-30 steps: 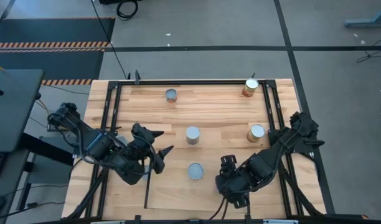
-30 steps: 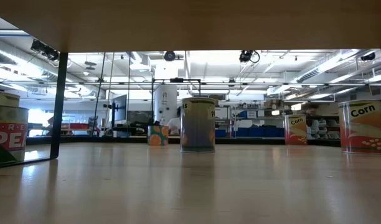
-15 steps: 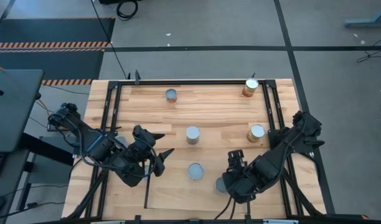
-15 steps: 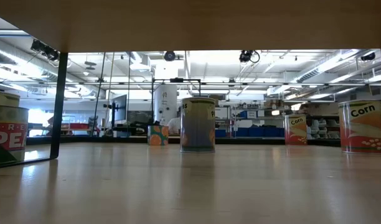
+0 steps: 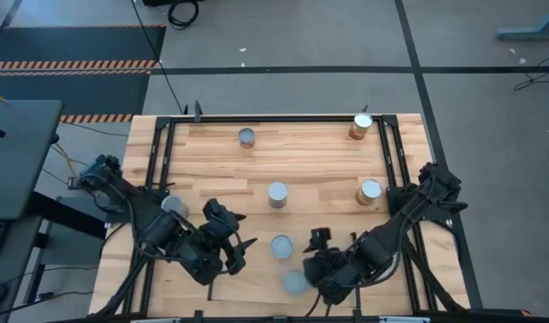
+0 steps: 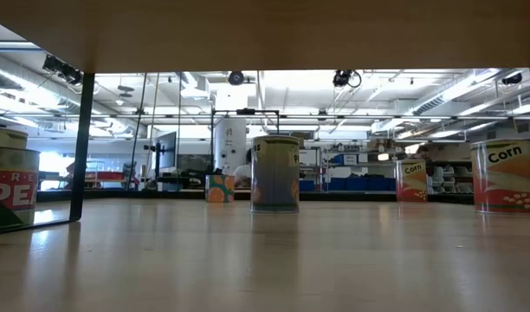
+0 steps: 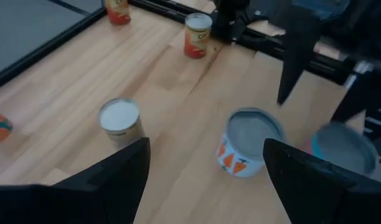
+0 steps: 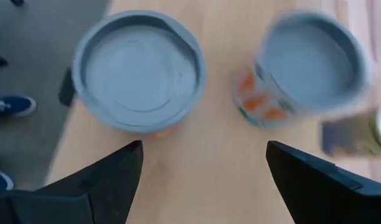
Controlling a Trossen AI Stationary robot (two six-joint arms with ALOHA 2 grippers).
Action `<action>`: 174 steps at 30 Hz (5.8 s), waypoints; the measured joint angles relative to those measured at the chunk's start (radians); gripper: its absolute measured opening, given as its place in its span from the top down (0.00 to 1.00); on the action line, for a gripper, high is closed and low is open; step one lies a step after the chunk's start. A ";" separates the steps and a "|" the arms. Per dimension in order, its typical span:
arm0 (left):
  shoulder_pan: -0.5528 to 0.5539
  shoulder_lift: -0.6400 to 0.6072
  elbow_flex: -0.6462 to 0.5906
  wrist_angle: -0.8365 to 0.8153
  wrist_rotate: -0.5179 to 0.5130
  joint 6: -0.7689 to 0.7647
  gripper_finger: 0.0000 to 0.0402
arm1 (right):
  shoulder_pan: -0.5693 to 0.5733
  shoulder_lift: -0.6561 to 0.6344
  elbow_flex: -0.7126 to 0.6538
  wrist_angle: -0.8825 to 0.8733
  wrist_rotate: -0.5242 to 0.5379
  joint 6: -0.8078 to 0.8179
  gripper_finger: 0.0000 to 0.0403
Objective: Pick and place cans onto a shelf
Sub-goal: Put the blue canned corn on the shelf, then adjust the cans on the shelf, then put the bottom canned corn on the shelf
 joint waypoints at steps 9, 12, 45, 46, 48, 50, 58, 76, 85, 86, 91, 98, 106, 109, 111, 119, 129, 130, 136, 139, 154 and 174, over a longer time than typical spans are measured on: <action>-0.053 0.044 0.000 0.058 0.133 0.025 0.21 | -0.018 -0.025 0.000 0.029 0.002 0.073 0.14; -0.070 0.075 0.001 0.132 0.176 0.056 0.21 | -0.013 -0.027 0.000 0.020 0.002 0.097 0.14; 0.060 0.168 0.000 0.157 0.419 0.330 0.29 | 0.002 -0.027 -0.057 0.173 0.007 0.203 0.13; 0.056 0.161 0.000 0.154 0.418 0.317 0.29 | 0.000 -0.029 -0.067 0.181 -0.005 0.203 0.13; 0.046 0.147 0.000 0.137 0.415 0.291 0.29 | -0.001 -0.031 -0.079 0.185 -0.012 0.217 0.13; 0.037 0.137 0.000 0.139 0.411 0.271 0.29 | -0.002 -0.031 -0.081 0.191 0.006 0.232 0.13; 0.021 0.135 0.000 0.135 0.411 0.232 0.29 | -0.020 -0.025 -0.085 0.239 0.073 0.220 0.13; 0.018 0.195 0.000 0.177 0.444 0.207 0.29 | -0.063 -0.042 -0.134 0.191 0.000 0.086 0.13; 0.021 0.195 0.000 0.165 0.440 0.208 0.29 | -0.079 -0.042 -0.148 0.215 -0.016 0.067 0.13; 0.021 0.194 0.000 0.161 0.440 0.208 0.29 | -0.077 -0.042 -0.148 0.215 -0.029 0.067 0.13; 0.028 0.186 0.000 0.130 0.443 0.204 0.29 | -0.063 -0.042 -0.148 0.214 -0.054 0.097 0.13; 0.055 0.126 0.000 0.062 0.449 0.182 0.29 | -0.051 -0.062 -0.067 -0.005 -0.087 0.180 0.13; 0.054 -0.031 0.000 0.016 0.277 0.169 0.29 | -0.066 -0.224 0.042 -0.456 0.194 0.396 0.13; 0.040 -0.077 0.000 0.047 0.148 0.104 0.29 | -0.096 -0.323 -0.010 -0.539 0.266 0.538 0.13; 0.018 -0.101 0.000 0.075 0.066 0.105 0.29 | -0.118 -0.380 -0.059 -0.522 0.289 0.575 0.12; -0.029 -0.169 0.001 0.167 0.018 0.312 0.29 | -0.247 -0.538 -0.282 -0.613 0.110 0.609 0.06; 0.055 -0.178 0.001 0.174 -0.047 0.456 0.29 | -0.496 -0.641 -0.674 -0.535 -0.122 0.795 0.02; 0.074 -0.178 0.001 0.174 -0.047 0.467 0.29 | -0.523 -0.645 -0.691 -0.519 -0.128 0.785 0.02; 0.204 -0.178 0.001 0.179 -0.047 0.495 0.29 | -0.700 -0.672 -0.792 -0.335 -0.204 0.668 0.01; 0.265 -0.178 0.001 0.179 -0.026 0.506 0.29 | -0.767 -0.672 -0.821 -0.325 -0.236 0.640 0.01; 0.396 -0.178 0.001 0.175 0.098 0.551 0.29 | -0.807 -0.670 -0.969 -0.236 -0.344 0.695 0.01; 0.221 -0.218 0.001 0.110 0.118 0.498 0.29 | -0.683 -0.577 -0.425 -0.536 -0.278 0.694 0.22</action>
